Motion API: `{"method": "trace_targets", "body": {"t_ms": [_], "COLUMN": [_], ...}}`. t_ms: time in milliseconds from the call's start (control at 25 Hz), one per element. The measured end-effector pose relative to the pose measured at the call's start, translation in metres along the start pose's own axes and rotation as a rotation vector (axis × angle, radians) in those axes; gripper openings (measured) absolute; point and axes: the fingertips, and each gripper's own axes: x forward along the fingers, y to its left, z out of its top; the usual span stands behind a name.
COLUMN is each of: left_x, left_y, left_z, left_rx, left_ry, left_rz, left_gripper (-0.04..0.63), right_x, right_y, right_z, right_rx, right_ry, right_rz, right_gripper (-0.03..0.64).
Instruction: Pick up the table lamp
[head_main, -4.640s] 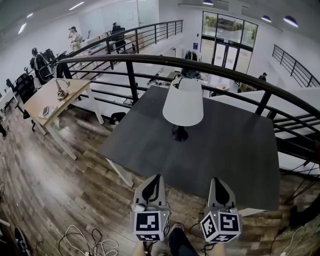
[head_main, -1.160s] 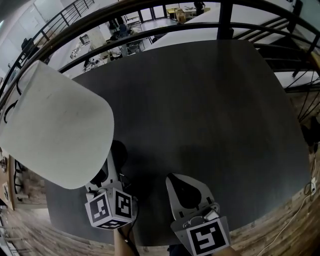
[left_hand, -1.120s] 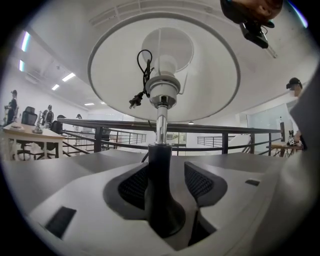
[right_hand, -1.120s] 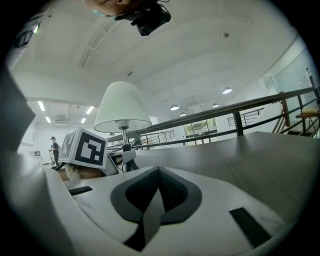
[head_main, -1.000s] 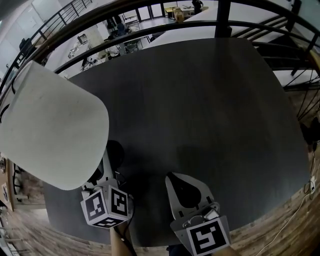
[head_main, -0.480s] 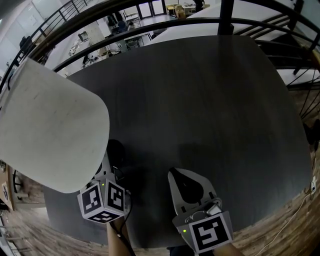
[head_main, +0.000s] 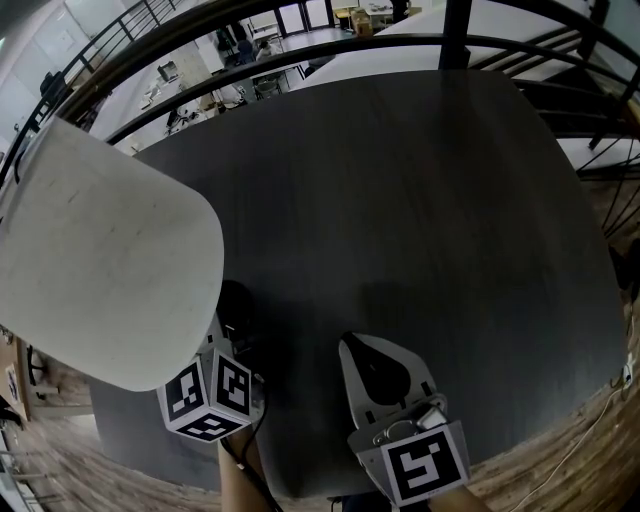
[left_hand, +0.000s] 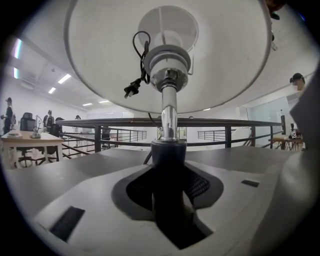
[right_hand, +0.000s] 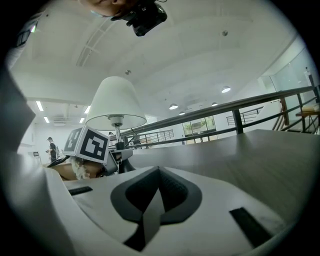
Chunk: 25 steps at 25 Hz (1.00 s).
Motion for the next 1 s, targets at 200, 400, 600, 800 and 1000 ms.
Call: {"method": "trace_targets", "body": {"t_ms": [200, 400, 600, 800, 1000], "left_x": [-0.0008, -0.0019, -0.0021, -0.0069, -0.0084], "left_y": [0.0001, -0.0032, -0.0013, -0.0008, 0.0009], "left_z": [0.0006, 0.003, 0.0021, 0.0034, 0.0031], "left_rx": [0.015, 0.025, 0.02, 0.014, 0.005], "left_ry": [-0.029, -0.045, -0.069, -0.094, -0.097], "left_rz": [-0.014, -0.013, -0.017, -0.035, -0.04], "left_gripper": [0.175, 0.173, 0.173, 0.172, 0.172], "right_x": [0.0, -0.001, 0.0014, 0.0013, 0.0042], "right_y": [0.0008, 0.0017, 0.0057, 0.0067, 0.0059], "right_z": [-0.0035, -0.0015, -0.0045, -0.0057, -0.0062], "right_rx": [0.004, 0.008, 0.0, 0.003, 0.003], "right_ry": [0.009, 0.004, 0.006, 0.01, 0.013], "right_rz": [-0.004, 0.009, 0.016, 0.015, 0.012], "right_gripper": [0.008, 0.008, 0.008, 0.008, 0.008]}}
